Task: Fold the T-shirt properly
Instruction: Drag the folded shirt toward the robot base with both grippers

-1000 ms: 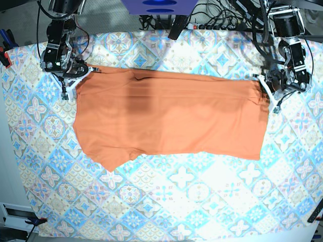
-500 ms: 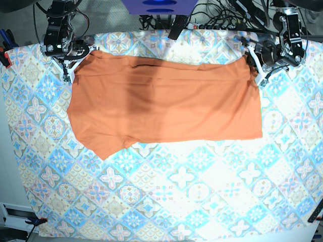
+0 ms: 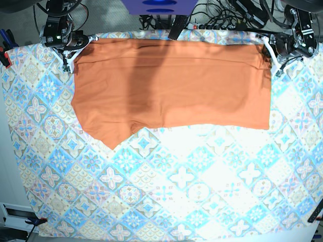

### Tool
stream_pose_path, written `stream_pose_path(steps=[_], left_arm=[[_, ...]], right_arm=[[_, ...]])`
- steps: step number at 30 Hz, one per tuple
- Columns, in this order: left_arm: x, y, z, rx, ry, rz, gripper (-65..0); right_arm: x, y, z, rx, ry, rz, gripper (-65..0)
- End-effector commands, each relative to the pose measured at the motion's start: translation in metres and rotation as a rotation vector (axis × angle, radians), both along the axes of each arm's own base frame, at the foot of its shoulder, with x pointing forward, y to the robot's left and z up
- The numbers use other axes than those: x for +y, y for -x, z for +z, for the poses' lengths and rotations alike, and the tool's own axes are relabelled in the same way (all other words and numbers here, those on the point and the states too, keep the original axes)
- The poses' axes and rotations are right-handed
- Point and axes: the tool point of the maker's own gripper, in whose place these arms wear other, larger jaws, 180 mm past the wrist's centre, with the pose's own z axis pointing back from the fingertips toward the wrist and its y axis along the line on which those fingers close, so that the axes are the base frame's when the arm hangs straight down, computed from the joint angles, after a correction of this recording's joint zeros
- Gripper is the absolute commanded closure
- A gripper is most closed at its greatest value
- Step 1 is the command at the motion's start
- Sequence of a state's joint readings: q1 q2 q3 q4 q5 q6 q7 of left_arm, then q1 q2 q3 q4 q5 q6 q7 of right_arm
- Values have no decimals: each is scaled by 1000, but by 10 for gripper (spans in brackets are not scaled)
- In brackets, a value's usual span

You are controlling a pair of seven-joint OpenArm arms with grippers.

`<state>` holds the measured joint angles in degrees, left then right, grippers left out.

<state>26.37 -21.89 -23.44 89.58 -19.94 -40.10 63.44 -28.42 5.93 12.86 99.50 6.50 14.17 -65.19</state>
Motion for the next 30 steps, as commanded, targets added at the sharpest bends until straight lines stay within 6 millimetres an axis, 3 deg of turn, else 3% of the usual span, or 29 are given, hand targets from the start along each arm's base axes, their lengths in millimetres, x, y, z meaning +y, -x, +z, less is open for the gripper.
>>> stream_pose_path(steps=[1, 8, 14, 20, 23, 27, 30], left_arm=[[8, -7, 7, -21, -21, -7, -25], [9, -6, 7, -16, -26, -6, -27], [14, -7, 9, -14, -40, -11, -28], [16, -7, 10, -13, -44, -13, -29], [16, -7, 9, -12, -46, -14, -56], [16, -13, 11, -25, -46, -13, -153], [16, -12, 11, -23, -46, -13, -186]], right_arm=[[-6, 1, 4, 3, 18, 0, -30], [-6, -4, 7, -15, 20, 1, -33], [-4, -34, 39, -145, 50, 35, -33], [-4, -31, 39, -111, 51, 31, -41], [-5, -37, 41, -122, 52, 28, -107], [-5, -34, 40, -113, 51, 28, -236], [-5, -26, 38, -100, 53, 30, -339]])
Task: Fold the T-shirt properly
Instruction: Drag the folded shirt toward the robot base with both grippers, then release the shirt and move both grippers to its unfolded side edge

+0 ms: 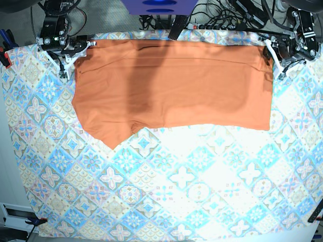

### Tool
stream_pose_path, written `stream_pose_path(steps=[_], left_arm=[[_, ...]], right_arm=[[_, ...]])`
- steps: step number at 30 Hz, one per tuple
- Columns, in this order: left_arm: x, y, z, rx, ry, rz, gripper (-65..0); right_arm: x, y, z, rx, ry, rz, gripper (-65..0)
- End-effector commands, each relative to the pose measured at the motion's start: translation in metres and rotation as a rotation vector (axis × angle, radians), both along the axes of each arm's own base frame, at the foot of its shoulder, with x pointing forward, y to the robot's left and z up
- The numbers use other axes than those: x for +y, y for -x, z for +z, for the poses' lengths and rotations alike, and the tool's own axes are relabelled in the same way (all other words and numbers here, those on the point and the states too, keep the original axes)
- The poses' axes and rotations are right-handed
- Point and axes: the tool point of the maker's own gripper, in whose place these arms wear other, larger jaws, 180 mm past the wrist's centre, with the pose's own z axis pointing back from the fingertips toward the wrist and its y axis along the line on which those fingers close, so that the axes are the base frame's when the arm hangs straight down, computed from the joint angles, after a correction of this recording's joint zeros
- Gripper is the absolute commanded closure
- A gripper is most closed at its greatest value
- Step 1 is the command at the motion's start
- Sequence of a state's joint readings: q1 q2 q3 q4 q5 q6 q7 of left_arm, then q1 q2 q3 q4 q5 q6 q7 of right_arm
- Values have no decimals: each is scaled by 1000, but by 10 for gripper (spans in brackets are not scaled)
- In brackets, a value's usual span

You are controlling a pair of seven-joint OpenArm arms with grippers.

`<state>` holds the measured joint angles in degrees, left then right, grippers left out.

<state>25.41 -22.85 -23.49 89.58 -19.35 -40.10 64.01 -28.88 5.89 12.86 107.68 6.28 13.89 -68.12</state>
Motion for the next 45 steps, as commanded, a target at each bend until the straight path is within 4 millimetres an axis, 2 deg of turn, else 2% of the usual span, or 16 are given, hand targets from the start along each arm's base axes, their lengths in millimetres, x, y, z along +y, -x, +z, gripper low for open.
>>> stream_pose_path(steps=[1, 3, 5, 12, 13, 16, 19, 21, 27, 32, 36, 40, 45], left_arm=[[8, -5, 7, -20, -18, -3, -187], [8, -5, 7, -19, -19, -3, -188], [10, -4, 6, -13, -33, -7, -187], [16, -5, 8, -11, -62, -9, -193], [22, -6, 11, -20, -71, 8, -193], [34, -6, 16, -42, -84, 52, -194], [36, -6, 17, -43, -88, 59, -197], [36, -5, 17, -42, -88, 58, -226], [33, -5, 17, -48, -70, 64, -365], [30, 0, 17, -25, -48, 72, -384], [30, -2, 19, -31, -44, 72, -380], [20, -25, 45, -118, -77, 5, -380], [19, -48, 86, -202, -132, -21, -380]], right_arm=[[-5, -5, 6, -25, 16, 3, -360], [-5, -6, 6, -27, 17, 2, -386], [-6, -6, 7, -28, 18, -1, -383], [-36, -1, 14, -40, 64, -89, -374], [-39, -1, 15, -44, 68, -95, -374], [-41, -2, 16, -46, 73, -96, -376], [-40, -3, 17, -49, 72, -94, -377], [-39, -3, 16, -49, 71, -91, -377], [-39, -4, 16, -50, 70, -90, -378], [-39, -4, 17, -50, 71, -89, -378], [-39, -4, 17, -52, 71, -89, -377], [-41, -8, 19, -66, 75, -93, -374], [-40, -31, 32, -131, 79, -86, -374]])
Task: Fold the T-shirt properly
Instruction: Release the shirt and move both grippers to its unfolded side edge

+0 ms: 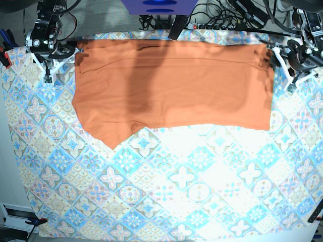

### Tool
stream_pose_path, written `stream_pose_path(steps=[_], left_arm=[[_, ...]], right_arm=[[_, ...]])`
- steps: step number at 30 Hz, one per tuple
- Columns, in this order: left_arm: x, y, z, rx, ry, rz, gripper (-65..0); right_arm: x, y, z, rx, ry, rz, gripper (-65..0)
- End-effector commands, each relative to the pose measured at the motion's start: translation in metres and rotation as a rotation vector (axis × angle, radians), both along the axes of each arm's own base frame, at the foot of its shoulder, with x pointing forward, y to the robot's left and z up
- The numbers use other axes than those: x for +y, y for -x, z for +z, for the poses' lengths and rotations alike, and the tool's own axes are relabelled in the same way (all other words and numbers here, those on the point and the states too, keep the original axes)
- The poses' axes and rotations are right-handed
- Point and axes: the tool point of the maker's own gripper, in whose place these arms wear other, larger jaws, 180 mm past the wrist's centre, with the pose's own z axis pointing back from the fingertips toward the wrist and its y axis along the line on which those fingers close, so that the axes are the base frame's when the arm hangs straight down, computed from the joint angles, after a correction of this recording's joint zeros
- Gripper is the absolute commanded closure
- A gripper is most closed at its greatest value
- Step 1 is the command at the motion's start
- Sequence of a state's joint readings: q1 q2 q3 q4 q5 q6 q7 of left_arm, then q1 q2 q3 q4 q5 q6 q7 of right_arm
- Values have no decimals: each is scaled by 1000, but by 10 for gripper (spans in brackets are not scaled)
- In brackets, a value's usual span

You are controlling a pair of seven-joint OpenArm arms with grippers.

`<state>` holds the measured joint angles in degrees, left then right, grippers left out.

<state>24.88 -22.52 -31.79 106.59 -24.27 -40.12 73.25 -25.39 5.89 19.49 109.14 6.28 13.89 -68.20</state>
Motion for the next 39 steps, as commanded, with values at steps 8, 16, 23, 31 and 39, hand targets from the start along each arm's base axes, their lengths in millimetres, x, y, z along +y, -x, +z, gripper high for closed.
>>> stream_pose_path(steps=[8, 16, 23, 31, 39], left_arm=[[14, -56, 39, -106, -61, 17, -379], [27, -95, 59, -188, -139, 77, -379], [38, -97, 8, -8, -122, 125, -379], [40, -90, -8, 52, -110, 135, -379], [49, -93, -2, 55, -165, 147, -379]], right_arm=[[-3, -63, 38, -129, 55, 81, -376], [13, -125, 70, -231, 51, 135, -377], [38, -177, 81, -251, 13, 199, -378], [60, -226, 63, -228, -38, 259, -378], [87, -261, 27, -161, -72, 343, -493]])
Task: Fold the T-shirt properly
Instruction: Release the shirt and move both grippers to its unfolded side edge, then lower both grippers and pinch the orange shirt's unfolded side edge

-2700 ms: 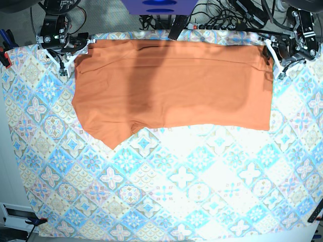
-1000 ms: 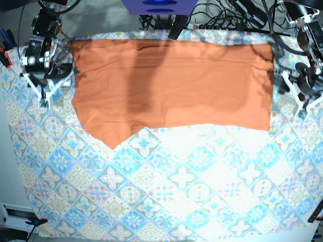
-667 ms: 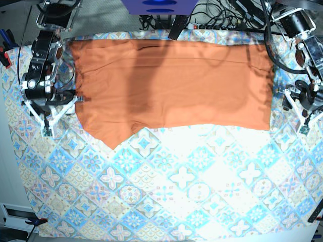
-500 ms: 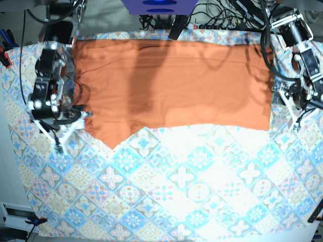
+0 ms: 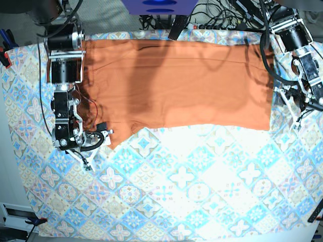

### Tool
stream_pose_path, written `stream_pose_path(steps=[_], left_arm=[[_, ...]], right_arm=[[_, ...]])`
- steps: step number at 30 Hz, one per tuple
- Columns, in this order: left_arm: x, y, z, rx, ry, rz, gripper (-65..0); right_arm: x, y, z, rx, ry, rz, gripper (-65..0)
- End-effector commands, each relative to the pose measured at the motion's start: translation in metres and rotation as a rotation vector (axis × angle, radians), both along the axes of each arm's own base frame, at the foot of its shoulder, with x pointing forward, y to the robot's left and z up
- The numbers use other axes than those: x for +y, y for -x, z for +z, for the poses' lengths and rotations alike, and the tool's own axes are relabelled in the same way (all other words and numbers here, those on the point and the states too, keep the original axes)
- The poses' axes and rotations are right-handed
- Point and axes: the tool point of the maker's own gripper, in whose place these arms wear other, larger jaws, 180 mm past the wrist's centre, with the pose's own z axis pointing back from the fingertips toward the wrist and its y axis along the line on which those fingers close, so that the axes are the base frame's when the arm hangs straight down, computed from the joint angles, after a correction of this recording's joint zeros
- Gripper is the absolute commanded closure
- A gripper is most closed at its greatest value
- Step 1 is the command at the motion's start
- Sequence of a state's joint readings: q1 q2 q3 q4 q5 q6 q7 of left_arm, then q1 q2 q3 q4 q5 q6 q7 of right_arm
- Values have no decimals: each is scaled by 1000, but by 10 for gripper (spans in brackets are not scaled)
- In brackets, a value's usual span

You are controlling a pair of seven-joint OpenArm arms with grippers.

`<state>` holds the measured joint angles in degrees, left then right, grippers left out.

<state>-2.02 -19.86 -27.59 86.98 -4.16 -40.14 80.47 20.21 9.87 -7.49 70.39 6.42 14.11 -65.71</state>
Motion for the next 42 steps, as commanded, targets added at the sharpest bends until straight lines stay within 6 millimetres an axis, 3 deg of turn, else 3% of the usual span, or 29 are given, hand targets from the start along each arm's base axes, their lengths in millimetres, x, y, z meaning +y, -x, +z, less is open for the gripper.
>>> stream_pose_path(steps=[1, 7, 17, 25, 33, 42], left_arm=[[8, -12, 15, -46, -26, -2, -379], [9, -13, 16, -48, -30, 2, -379], [9, -15, 18, -54, -30, 2, -379], [9, -51, 24, -95, 30, 35, -379], [-1, -64, -3, -92, 149, 61, -379], [-35, -86, -33, -160, 308, 72, -379]], right_arm=[[-2, -20, 15, -51, 7, 4, -514], [15, -27, -4, -39, 26, 87, -546], [3, -36, -32, -23, 0, 47, -546], [-7, -30, -42, 3, 76, 70, -546], [-7, -30, -43, 5, 76, 70, -546], [-9, -29, -43, 6, 78, 68, -546]])
